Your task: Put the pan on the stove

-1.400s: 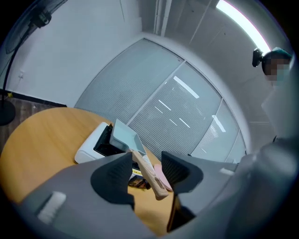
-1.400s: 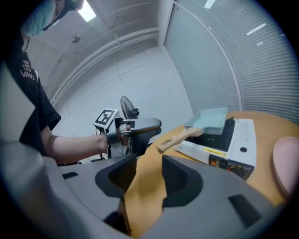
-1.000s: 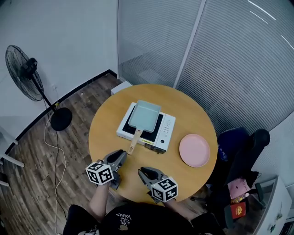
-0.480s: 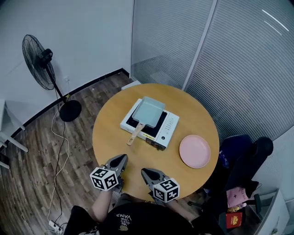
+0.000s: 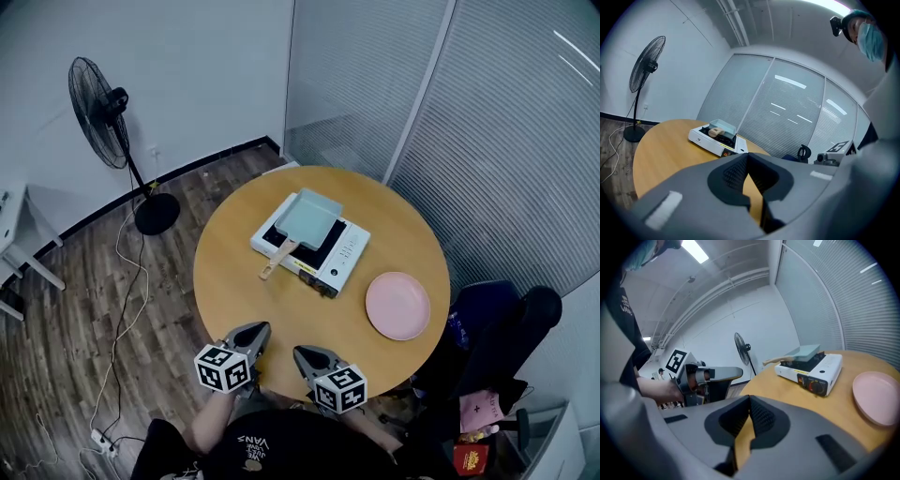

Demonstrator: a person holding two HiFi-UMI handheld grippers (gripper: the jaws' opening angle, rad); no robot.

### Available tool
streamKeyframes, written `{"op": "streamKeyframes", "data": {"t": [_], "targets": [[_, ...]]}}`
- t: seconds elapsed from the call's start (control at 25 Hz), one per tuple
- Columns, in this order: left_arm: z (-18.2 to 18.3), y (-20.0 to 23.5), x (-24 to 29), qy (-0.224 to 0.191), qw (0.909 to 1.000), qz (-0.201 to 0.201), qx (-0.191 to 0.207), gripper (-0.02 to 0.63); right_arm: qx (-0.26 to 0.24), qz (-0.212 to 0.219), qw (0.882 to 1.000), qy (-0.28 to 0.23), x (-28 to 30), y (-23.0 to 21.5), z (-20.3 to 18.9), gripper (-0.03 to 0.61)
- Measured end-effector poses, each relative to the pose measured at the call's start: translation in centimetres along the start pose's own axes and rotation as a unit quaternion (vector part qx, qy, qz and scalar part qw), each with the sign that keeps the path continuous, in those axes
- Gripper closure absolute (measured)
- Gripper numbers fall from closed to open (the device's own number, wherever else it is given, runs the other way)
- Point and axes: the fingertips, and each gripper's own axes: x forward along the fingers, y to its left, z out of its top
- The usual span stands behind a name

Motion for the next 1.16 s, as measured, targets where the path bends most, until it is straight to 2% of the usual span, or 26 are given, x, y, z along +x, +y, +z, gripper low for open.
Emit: {"op": "streamKeyframes", "data": {"t": [0.24, 0.68, 1.16], "targets": [[-2.0, -1.5, -0.4, 0.009, 0.9999, 0.007, 0.003, 0.603, -0.008, -0.01, 1.0, 0.016, -1.6, -0.4, -1.8, 0.566], [-3.9, -3.8, 0.4, 0.029, 0.9996, -0.006, 0.004, 0.604, -0.005, -0.03, 0.999, 0.019, -3.6, -1.7, -2.9, 0.566], [-3.9, -3.9, 0.8, 0.035, 0.9993, -0.012, -0.002, 0.604, -0.008, -0.03, 0.999, 0.022, -3.6, -2.3, -2.7, 0.568]]}}
